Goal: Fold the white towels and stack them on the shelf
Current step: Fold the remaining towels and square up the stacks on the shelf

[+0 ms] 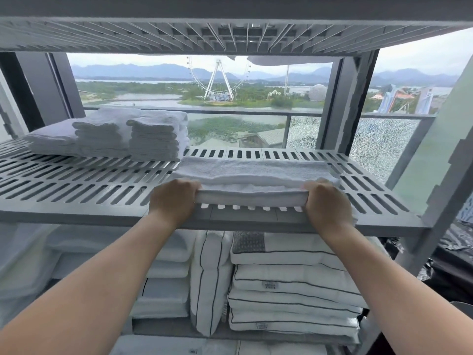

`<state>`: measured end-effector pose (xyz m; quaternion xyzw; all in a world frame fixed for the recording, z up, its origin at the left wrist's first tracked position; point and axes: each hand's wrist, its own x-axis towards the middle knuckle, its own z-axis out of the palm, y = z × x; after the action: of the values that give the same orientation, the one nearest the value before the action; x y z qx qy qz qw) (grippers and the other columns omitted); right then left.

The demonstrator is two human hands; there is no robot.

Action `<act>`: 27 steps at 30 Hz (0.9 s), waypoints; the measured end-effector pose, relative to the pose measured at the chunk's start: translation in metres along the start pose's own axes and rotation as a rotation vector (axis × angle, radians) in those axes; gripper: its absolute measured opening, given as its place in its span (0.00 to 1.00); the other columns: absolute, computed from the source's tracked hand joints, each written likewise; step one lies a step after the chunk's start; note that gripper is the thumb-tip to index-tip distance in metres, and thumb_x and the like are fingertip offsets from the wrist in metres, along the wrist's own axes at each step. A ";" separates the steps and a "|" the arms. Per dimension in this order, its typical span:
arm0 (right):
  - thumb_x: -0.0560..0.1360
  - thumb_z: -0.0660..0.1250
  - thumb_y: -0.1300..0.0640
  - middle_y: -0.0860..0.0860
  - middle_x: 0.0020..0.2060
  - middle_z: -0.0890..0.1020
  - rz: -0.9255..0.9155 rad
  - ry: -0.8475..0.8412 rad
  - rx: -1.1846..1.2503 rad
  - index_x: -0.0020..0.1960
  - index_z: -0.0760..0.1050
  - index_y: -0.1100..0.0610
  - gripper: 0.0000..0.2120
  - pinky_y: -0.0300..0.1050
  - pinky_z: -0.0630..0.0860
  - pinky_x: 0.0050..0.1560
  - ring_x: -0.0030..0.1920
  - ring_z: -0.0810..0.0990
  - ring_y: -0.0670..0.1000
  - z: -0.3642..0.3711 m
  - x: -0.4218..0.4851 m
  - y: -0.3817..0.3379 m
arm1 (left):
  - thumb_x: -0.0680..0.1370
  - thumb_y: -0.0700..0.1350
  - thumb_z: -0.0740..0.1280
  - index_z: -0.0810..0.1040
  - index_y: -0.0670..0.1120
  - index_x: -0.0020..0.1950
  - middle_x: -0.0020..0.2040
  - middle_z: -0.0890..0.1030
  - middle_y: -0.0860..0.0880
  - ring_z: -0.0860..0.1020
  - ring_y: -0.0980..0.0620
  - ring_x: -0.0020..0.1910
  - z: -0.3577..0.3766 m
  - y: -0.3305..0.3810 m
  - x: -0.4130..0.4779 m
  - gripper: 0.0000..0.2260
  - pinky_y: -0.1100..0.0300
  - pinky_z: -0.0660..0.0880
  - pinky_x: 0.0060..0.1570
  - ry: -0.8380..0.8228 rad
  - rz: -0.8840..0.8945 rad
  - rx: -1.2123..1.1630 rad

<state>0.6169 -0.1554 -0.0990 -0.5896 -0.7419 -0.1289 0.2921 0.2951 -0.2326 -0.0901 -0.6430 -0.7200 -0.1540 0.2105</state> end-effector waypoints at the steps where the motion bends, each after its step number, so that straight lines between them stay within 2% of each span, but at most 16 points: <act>1: 0.73 0.57 0.69 0.56 0.44 0.79 0.013 0.001 -0.009 0.49 0.79 0.58 0.14 0.47 0.69 0.38 0.40 0.73 0.56 -0.001 0.008 -0.001 | 0.73 0.37 0.63 0.77 0.51 0.41 0.36 0.77 0.52 0.77 0.45 0.35 -0.004 0.000 0.006 0.08 0.57 0.66 0.33 0.052 0.006 0.020; 4: 0.72 0.57 0.69 0.58 0.45 0.80 0.042 0.033 -0.042 0.51 0.79 0.59 0.15 0.50 0.74 0.45 0.47 0.78 0.59 -0.004 0.037 -0.002 | 0.72 0.36 0.64 0.77 0.48 0.37 0.31 0.78 0.48 0.73 0.46 0.28 -0.017 0.000 0.037 0.08 0.59 0.63 0.31 0.234 0.043 0.083; 7: 0.71 0.59 0.68 0.58 0.44 0.80 0.043 0.128 -0.144 0.52 0.79 0.58 0.15 0.53 0.72 0.50 0.47 0.79 0.60 -0.003 0.074 0.004 | 0.71 0.36 0.64 0.77 0.48 0.37 0.31 0.78 0.47 0.69 0.47 0.28 -0.024 -0.004 0.075 0.08 0.59 0.63 0.32 0.276 0.047 0.140; 10: 0.71 0.61 0.67 0.55 0.39 0.78 0.057 0.197 -0.249 0.48 0.80 0.57 0.12 0.51 0.65 0.45 0.43 0.78 0.59 0.004 0.115 0.012 | 0.71 0.35 0.62 0.77 0.47 0.39 0.34 0.79 0.45 0.77 0.42 0.33 -0.016 -0.012 0.117 0.08 0.57 0.65 0.33 0.254 0.047 0.158; 13: 0.70 0.64 0.66 0.54 0.38 0.80 0.044 0.161 -0.363 0.45 0.80 0.54 0.11 0.51 0.68 0.49 0.44 0.79 0.59 0.023 0.160 0.014 | 0.73 0.35 0.60 0.78 0.48 0.43 0.38 0.81 0.43 0.81 0.39 0.40 0.007 -0.019 0.166 0.10 0.55 0.67 0.36 0.218 0.035 0.146; 17: 0.69 0.63 0.67 0.54 0.39 0.81 0.050 0.026 -0.381 0.44 0.79 0.54 0.11 0.54 0.70 0.57 0.46 0.78 0.58 0.062 0.203 0.017 | 0.75 0.36 0.60 0.80 0.48 0.45 0.42 0.82 0.42 0.81 0.39 0.44 0.046 -0.022 0.215 0.11 0.51 0.71 0.46 0.154 0.061 0.154; 19: 0.72 0.60 0.67 0.53 0.40 0.82 0.050 -0.057 -0.378 0.45 0.78 0.54 0.12 0.52 0.70 0.55 0.44 0.78 0.56 0.089 0.214 0.021 | 0.77 0.37 0.59 0.81 0.49 0.48 0.47 0.83 0.43 0.80 0.38 0.49 0.072 -0.021 0.235 0.12 0.50 0.73 0.53 0.049 0.055 0.169; 22: 0.75 0.57 0.64 0.51 0.39 0.81 0.072 -0.200 -0.324 0.45 0.77 0.54 0.11 0.52 0.73 0.54 0.41 0.77 0.55 0.127 0.214 0.031 | 0.76 0.38 0.59 0.82 0.47 0.53 0.52 0.83 0.44 0.80 0.39 0.53 0.109 -0.018 0.249 0.13 0.51 0.75 0.54 -0.109 0.057 0.203; 24: 0.75 0.59 0.61 0.51 0.37 0.79 0.082 -0.213 -0.280 0.44 0.77 0.54 0.08 0.52 0.72 0.54 0.41 0.77 0.55 0.143 0.212 0.038 | 0.75 0.39 0.58 0.81 0.47 0.56 0.54 0.82 0.45 0.80 0.43 0.55 0.131 -0.018 0.249 0.15 0.51 0.76 0.55 -0.180 0.078 0.195; 27: 0.74 0.59 0.58 0.50 0.35 0.77 0.101 -0.225 -0.239 0.45 0.77 0.54 0.08 0.50 0.69 0.47 0.39 0.76 0.54 0.148 0.217 0.042 | 0.76 0.41 0.55 0.79 0.48 0.59 0.60 0.79 0.45 0.76 0.43 0.60 0.147 -0.024 0.250 0.17 0.48 0.76 0.55 -0.264 0.006 0.076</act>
<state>0.5865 0.1086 -0.0963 -0.6673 -0.7188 -0.1346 0.1410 0.2352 0.0521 -0.0905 -0.6515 -0.7448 -0.0399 0.1388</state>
